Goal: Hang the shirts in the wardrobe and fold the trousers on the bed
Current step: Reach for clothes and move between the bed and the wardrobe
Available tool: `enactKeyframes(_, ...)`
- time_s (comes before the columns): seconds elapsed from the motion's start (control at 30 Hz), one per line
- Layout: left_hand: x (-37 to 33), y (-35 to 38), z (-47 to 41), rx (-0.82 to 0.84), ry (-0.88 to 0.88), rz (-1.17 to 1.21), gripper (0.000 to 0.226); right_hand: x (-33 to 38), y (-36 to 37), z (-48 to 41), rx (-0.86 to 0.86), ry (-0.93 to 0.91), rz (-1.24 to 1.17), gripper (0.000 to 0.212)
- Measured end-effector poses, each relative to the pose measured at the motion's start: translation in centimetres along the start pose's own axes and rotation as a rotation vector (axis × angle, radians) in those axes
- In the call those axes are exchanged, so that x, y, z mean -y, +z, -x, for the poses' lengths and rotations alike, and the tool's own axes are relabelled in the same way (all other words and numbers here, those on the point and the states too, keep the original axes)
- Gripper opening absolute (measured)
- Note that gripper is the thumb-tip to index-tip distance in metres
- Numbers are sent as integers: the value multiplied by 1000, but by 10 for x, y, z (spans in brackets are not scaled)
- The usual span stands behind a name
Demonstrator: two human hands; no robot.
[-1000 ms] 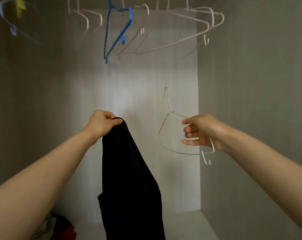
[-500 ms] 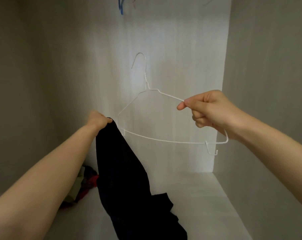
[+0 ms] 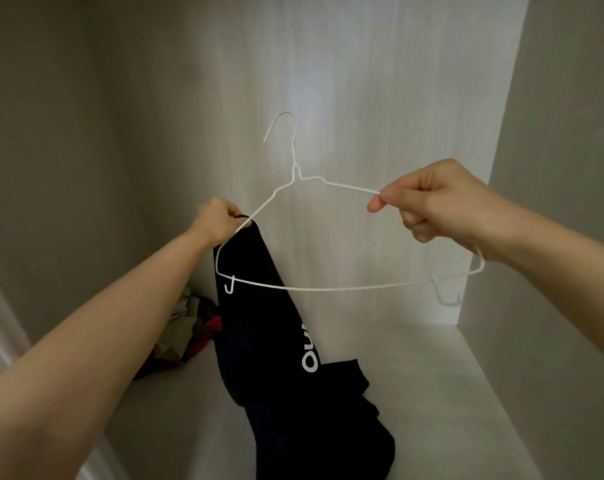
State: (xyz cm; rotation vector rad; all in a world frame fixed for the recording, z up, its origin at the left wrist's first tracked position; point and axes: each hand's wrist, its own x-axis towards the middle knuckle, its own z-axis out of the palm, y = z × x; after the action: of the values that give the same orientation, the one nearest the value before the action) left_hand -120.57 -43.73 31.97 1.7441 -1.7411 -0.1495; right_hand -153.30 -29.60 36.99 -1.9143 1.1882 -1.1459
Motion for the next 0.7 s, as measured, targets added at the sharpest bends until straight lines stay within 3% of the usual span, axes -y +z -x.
enactKeyframes(0.17, 5, 2, 5, -98, -29, -123, 20, 1, -5, -6, 14, 6, -33, 24)
enactKeyframes(0.4, 11, -5, 11, -60, -104, -264, 25, 6, -4, -8, -4, -6, -52, 25)
enactKeyframes(0.7, -6, -12, 7, -88, 21, 60, 18, 19, 7, -2, 64, 4, -184, 25)
